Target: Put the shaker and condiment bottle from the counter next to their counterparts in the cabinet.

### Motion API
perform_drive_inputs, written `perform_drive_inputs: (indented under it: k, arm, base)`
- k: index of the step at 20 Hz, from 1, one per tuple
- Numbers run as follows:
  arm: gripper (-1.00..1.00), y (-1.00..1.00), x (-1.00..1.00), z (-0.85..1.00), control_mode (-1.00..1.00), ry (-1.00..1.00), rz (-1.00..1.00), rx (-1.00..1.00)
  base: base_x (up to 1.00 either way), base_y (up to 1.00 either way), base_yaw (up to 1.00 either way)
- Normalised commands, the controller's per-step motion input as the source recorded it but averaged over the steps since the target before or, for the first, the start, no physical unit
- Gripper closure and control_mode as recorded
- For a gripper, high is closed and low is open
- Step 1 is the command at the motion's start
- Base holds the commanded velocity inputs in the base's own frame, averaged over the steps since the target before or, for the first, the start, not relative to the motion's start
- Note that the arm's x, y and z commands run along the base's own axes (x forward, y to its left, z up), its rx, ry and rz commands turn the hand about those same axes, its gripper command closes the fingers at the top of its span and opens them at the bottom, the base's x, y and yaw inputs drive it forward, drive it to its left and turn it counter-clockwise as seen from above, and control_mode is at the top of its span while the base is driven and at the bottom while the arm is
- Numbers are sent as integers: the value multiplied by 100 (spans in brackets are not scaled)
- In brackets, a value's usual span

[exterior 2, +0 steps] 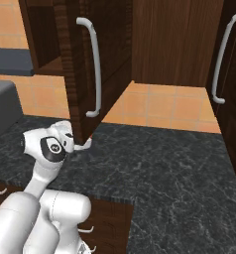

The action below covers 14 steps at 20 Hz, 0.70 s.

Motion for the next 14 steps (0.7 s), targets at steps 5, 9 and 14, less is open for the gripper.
perform_drive_inputs:
  k: [5, 9, 14]
  arm:
    - [100, 20, 0, 71, -100, -6, 28, -8]
    - [100, 25, 0, 72, -100, -6, 26, -9]
    - [100, 20, 0, 8, -100, 0, 6, -1]
  base:
    - [0, 0, 0]
    - [0, 0, 0]
    - [0, 0, 0]
